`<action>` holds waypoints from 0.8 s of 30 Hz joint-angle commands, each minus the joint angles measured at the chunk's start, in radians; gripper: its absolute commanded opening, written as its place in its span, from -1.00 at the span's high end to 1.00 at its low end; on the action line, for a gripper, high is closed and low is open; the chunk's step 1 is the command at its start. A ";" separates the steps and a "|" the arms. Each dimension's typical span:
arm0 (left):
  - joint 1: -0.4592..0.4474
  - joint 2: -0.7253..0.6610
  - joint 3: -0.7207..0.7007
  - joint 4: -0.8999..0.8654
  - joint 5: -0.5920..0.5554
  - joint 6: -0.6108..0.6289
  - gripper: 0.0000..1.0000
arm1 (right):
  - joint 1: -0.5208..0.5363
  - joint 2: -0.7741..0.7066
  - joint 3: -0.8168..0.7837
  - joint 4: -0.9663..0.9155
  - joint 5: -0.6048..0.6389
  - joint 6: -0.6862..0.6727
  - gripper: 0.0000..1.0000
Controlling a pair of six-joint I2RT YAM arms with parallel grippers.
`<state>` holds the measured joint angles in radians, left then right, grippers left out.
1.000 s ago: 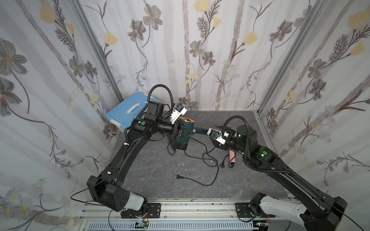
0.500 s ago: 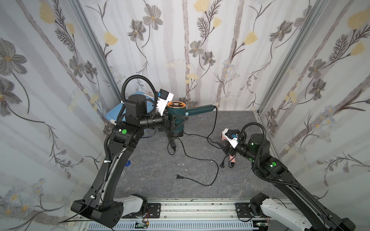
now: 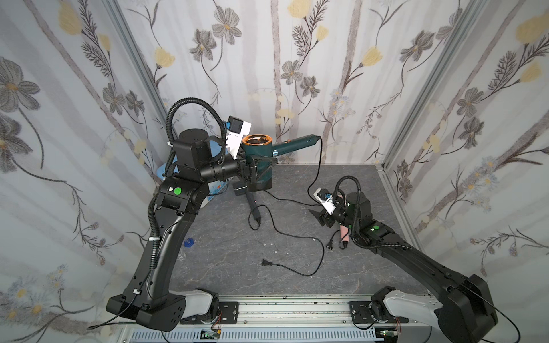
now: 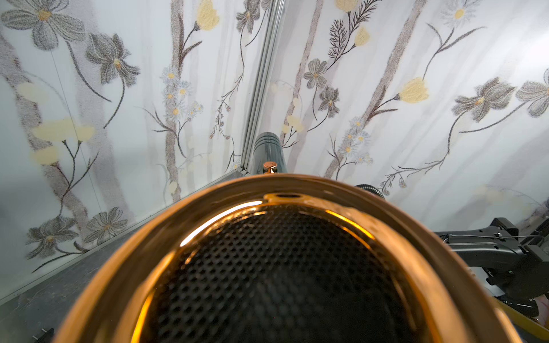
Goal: Wrap the cord around the hair dryer
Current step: Wrap the power cord around the hair dryer.
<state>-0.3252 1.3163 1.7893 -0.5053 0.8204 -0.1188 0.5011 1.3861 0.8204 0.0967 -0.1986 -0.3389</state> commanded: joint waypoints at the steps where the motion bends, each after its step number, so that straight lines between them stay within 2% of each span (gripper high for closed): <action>1: 0.007 0.000 0.012 0.075 0.003 -0.011 1.00 | -0.003 0.089 0.058 0.058 0.051 -0.022 -0.32; 6: 0.041 0.006 0.022 0.074 -0.007 -0.017 1.00 | -0.006 0.131 0.054 0.056 0.111 -0.002 0.08; 9: 0.061 0.011 0.027 0.094 -0.005 -0.035 1.00 | -0.017 0.117 0.018 0.075 0.113 0.007 0.08; 13: 0.077 0.021 0.034 0.124 0.010 -0.059 1.00 | -0.042 0.140 0.010 0.085 0.072 0.013 -0.05; 17: 0.084 0.027 0.042 0.134 0.008 -0.071 1.00 | -0.058 0.194 0.044 0.081 0.045 0.014 0.02; 19: 0.088 0.025 0.044 0.133 0.003 -0.074 1.00 | -0.063 0.203 0.051 0.087 0.025 0.012 0.16; 20: 0.092 0.023 0.044 0.132 0.000 -0.073 1.00 | -0.062 0.202 0.052 0.089 0.020 0.010 0.29; 24: 0.106 0.024 0.037 0.132 -0.020 -0.070 1.00 | -0.063 0.173 0.042 0.091 0.010 0.008 0.97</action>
<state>-0.2272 1.3430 1.8233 -0.4599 0.8131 -0.1848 0.4385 1.5806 0.8635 0.1387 -0.1562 -0.3378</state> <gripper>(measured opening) 0.749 0.065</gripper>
